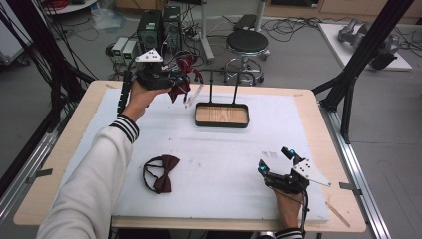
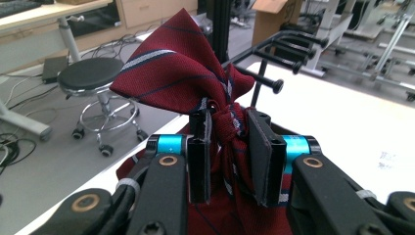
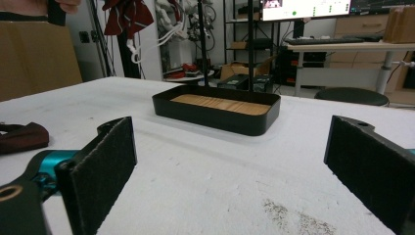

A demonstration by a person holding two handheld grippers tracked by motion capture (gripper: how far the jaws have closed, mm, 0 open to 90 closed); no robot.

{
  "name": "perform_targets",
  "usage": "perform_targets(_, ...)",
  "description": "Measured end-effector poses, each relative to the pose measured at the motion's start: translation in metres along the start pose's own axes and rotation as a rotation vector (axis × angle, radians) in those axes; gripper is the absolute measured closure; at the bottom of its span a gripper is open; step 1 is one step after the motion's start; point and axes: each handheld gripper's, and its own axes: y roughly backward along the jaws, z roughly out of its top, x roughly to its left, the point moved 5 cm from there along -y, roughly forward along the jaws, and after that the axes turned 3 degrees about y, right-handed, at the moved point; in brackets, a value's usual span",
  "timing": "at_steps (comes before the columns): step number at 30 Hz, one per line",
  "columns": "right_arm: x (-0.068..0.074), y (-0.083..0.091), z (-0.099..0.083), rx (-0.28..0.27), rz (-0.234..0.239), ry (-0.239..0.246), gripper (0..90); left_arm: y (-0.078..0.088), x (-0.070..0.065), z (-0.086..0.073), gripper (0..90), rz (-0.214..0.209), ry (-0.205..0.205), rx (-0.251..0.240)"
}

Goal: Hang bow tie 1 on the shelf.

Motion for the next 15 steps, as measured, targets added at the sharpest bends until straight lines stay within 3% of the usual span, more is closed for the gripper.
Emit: perform_targets(15, 0.000, 0.000, 0.000, -0.001, 0.002, -0.002, 4.4, -0.025, 0.010, -0.023, 71.8, 0.116, 0.049, 0.093)
